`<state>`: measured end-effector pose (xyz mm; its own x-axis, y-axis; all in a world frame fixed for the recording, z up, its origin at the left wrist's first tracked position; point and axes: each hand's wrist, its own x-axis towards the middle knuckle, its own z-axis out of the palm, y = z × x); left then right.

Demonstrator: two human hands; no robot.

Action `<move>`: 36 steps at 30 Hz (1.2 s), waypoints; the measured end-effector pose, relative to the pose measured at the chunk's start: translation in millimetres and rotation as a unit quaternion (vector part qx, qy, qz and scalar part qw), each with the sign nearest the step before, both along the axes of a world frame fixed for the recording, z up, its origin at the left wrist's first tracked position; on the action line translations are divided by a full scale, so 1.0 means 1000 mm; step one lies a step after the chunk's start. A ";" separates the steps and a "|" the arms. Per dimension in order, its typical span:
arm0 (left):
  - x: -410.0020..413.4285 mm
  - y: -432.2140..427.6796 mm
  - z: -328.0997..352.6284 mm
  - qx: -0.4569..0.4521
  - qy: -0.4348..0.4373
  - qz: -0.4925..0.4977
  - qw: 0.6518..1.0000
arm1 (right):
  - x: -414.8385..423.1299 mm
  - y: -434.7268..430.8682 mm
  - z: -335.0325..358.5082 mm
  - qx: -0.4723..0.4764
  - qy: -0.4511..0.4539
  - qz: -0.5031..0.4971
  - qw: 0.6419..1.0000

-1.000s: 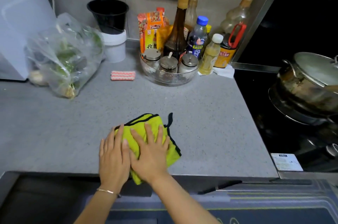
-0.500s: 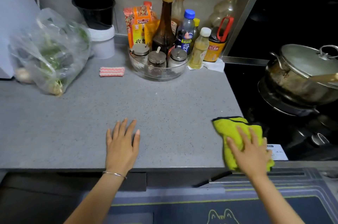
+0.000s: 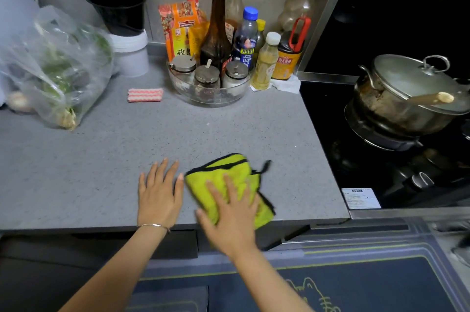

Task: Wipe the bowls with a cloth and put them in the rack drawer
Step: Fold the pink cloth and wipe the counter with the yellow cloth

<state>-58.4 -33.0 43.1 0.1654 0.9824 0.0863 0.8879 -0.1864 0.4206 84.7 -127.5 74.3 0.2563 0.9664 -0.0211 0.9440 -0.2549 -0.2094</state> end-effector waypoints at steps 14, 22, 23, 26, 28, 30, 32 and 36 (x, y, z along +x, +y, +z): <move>0.005 0.020 0.006 -0.009 0.025 -0.006 1.000 | 0.204 -0.014 0.001 0.003 0.016 -0.239 0.971; 0.094 0.083 0.023 0.010 0.047 -0.126 0.991 | 0.181 0.009 -0.009 0.019 0.028 -0.176 0.984; 0.108 0.088 0.021 0.005 0.050 -0.136 0.989 | 0.184 0.014 -0.011 0.025 0.018 -0.168 0.985; 0.138 0.107 0.013 -0.024 0.081 -0.149 0.985 | 0.191 0.047 -0.012 0.044 0.010 -0.149 0.988; 0.149 0.120 0.010 -0.040 0.104 -0.148 0.983 | 0.197 0.083 -0.011 0.049 0.019 -0.147 0.988; 0.153 0.127 0.005 -0.040 0.119 -0.149 0.981 | 0.203 0.130 -0.011 0.041 0.032 -0.152 0.987; 0.152 0.130 -0.002 -0.025 0.095 -0.143 0.985 | 0.206 0.178 -0.010 0.032 0.039 -0.163 0.985; 0.150 0.131 -0.009 -0.010 0.090 -0.156 0.984 | 0.216 0.247 -0.008 0.024 0.049 -0.184 0.981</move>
<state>91.5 97.8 33.6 0.4697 0.8828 0.0088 0.8494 -0.4547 0.2678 301.0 119.1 66.2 0.5870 0.8093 -0.0193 0.7649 -0.5623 -0.3141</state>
